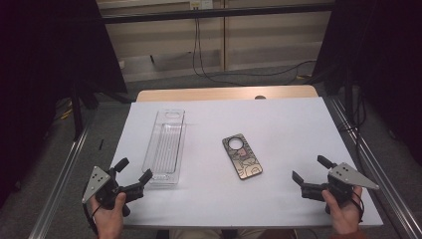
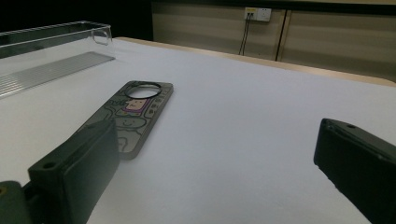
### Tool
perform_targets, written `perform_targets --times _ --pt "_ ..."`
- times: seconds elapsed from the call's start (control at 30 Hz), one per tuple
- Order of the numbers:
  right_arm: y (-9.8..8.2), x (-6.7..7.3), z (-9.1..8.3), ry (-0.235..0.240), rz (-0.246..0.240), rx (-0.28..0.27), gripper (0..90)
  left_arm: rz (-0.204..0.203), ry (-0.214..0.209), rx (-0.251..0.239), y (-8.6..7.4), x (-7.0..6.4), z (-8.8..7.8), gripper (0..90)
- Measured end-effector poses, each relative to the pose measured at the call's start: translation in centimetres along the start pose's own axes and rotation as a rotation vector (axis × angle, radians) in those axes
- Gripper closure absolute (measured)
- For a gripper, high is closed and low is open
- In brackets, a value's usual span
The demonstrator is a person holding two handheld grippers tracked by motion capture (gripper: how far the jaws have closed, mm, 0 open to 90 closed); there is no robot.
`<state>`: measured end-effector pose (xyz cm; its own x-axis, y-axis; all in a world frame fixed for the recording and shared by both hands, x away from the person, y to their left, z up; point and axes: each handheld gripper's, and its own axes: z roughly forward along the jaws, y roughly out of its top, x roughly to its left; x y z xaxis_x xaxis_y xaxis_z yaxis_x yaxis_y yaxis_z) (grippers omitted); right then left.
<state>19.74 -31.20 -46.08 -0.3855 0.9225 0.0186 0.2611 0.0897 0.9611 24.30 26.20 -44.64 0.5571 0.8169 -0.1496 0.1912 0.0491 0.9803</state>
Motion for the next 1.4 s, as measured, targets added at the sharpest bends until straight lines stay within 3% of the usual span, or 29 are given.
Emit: perform_targets --times 0.33,0.47,0.53,0.6,0.77,0.97,1.07,1.13,1.2,1.4 --pt "-0.1 0.0 0.3 0.034 0.005 0.014 0.0 -0.008 -0.007 0.024 0.0 0.1 0.0 2.9" --pt "-0.1 0.2 0.5 0.06 0.018 0.024 0.2 -0.003 -0.007 0.026 0.0 0.0 0.0 2.9" --pt "0.0 0.3 0.5 0.106 0.03 0.035 0.6 -0.007 -0.007 0.03 -0.1 0.0 0.0 2.9" --pt "0.0 0.5 0.6 0.107 0.021 0.046 0.7 -0.017 -0.005 0.033 -0.1 0.0 0.0 2.9" --pt "0.0 0.7 0.8 0.117 0.026 0.062 1.1 0.009 -0.021 0.028 -0.1 0.0 -0.1 2.9" --pt "0.3 1.2 1.1 0.143 0.029 0.091 1.2 -0.004 -0.015 0.033 -0.1 -0.1 -0.3 2.9" --pt "0.3 1.4 1.3 0.125 0.024 0.097 1.4 -0.004 -0.014 0.027 -0.1 0.0 -0.3 2.9" --pt "0.4 1.5 1.5 0.129 0.048 0.103 1.3 -0.004 -0.015 0.025 -0.1 0.0 -0.3 2.9" --pt "0.4 1.8 1.9 0.142 0.065 0.123 1.8 -0.006 -0.017 0.028 -0.1 -0.2 -0.3 2.9" --pt "0.6 2.6 2.0 0.174 0.049 0.146 1.3 -0.003 -0.011 0.031 -0.1 -0.1 -0.4 3.0"
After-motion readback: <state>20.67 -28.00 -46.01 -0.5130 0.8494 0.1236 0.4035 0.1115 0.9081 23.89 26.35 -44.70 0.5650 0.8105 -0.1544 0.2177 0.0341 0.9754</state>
